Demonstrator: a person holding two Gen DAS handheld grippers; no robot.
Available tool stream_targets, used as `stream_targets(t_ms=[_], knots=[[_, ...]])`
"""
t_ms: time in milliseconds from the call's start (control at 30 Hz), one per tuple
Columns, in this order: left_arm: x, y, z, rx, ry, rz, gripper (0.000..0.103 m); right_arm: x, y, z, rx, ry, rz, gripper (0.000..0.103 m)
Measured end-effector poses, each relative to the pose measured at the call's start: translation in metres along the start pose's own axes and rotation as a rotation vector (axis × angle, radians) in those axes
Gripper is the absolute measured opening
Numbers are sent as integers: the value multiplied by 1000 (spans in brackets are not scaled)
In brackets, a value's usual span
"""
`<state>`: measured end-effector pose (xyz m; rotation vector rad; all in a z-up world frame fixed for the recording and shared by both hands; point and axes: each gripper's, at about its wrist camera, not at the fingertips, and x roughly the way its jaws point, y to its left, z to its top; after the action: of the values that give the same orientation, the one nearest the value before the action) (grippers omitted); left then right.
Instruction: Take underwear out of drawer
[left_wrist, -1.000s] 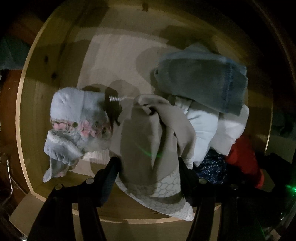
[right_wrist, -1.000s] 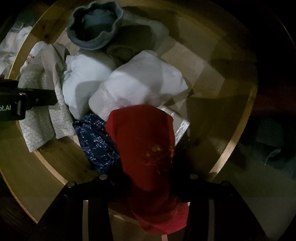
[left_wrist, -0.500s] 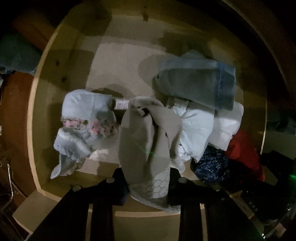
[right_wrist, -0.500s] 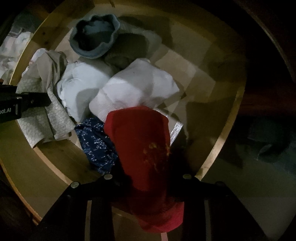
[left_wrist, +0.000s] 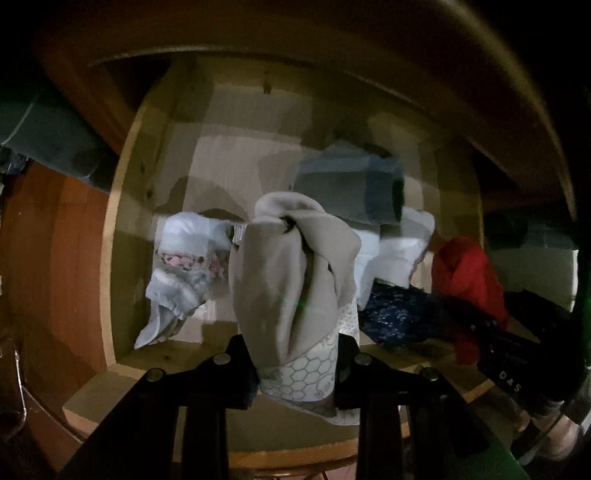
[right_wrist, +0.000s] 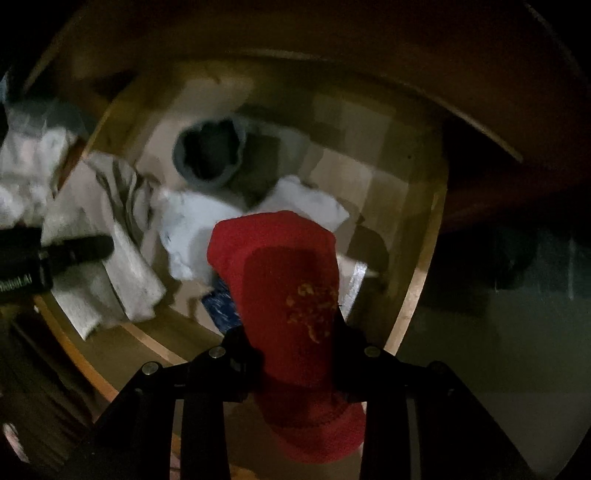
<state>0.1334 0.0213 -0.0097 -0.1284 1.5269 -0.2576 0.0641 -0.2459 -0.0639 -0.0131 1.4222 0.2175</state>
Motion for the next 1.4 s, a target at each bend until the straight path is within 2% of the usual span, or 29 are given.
stream_targets(t_ms=[200,333,400,600,733,1000,1400], knots=[[-25,-9,-6,32,-63,-19,28,-17,-15,4,77,-58,7,31],[-44,-14,-12,71,-119,6,28,-34,-9,-2,111,-93,-33,31],[-41,-19,-9,85,-143,18,28,-41,-8,-5,124,-111,-56,31],[-64,-25,-19,119,-259,70,28,-47,-12,-9,176,-141,-78,31],[-78,-25,-24,132,-299,99,28,-46,-13,-9,202,-149,-94,31],[-105,-23,-31,146,-379,138,28,-44,-7,-10,188,-135,-134,31],[-192,-22,-28,168,-526,136,28,-52,-3,-11,176,-162,-156,31]])
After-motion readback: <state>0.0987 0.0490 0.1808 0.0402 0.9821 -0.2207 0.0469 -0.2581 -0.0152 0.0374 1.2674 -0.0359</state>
